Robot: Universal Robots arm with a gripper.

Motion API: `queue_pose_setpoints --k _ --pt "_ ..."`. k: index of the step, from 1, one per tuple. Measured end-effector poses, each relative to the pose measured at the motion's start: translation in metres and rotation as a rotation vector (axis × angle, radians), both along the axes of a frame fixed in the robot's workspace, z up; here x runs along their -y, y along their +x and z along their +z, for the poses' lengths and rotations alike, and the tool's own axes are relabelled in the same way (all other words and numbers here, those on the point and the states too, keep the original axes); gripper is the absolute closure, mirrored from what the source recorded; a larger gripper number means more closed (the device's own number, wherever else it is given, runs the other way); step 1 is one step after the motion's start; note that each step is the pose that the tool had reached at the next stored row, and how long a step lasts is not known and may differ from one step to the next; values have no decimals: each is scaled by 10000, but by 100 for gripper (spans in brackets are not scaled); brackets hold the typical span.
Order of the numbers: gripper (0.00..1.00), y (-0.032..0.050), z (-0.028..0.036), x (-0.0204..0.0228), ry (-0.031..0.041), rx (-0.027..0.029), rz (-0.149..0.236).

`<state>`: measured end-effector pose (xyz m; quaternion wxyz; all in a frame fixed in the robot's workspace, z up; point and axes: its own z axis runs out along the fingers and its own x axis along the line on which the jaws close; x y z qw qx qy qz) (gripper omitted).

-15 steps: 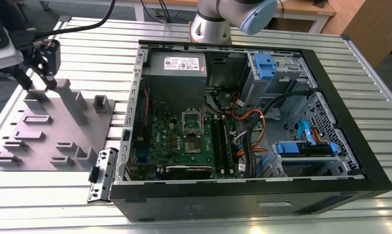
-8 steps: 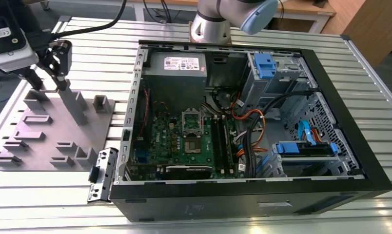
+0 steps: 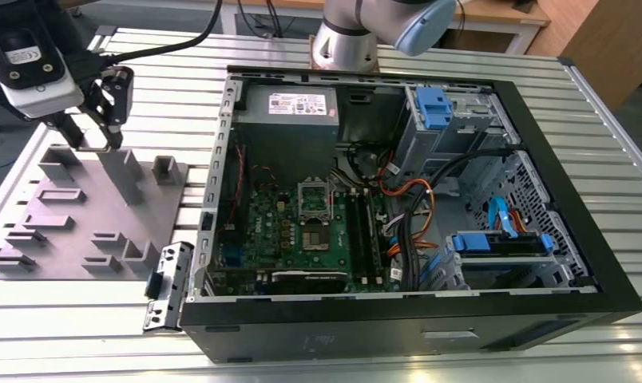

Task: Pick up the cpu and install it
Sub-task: 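Pick up the cpu and move it towards the insertion slot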

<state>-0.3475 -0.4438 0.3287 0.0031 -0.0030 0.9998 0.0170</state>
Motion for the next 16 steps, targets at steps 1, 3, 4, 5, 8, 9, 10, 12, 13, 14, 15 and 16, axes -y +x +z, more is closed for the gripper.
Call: queue_pose_setpoints --k 1,3,4,5,8,9,10,12,13,14,15,16 --pt "53 4 0 0 0 0 0" --pt "53 4 0 0 -1 0 -2" --pt "53 5 5 0 -2 -2 -1" --pt "53 6 13 0 -2 -2 0" --pt "53 6 45 0 -1 -2 0" --pt "53 6 56 0 -2 -3 0" --pt "53 6 63 0 -1 -3 0" --pt "53 11 62 0 1 0 1" --pt "53 19 63 1 0 -2 2" --pt "53 31 64 0 -1 -3 0" --pt "53 48 64 0 -1 -3 -2" --pt "53 67 63 0 0 -2 -2"
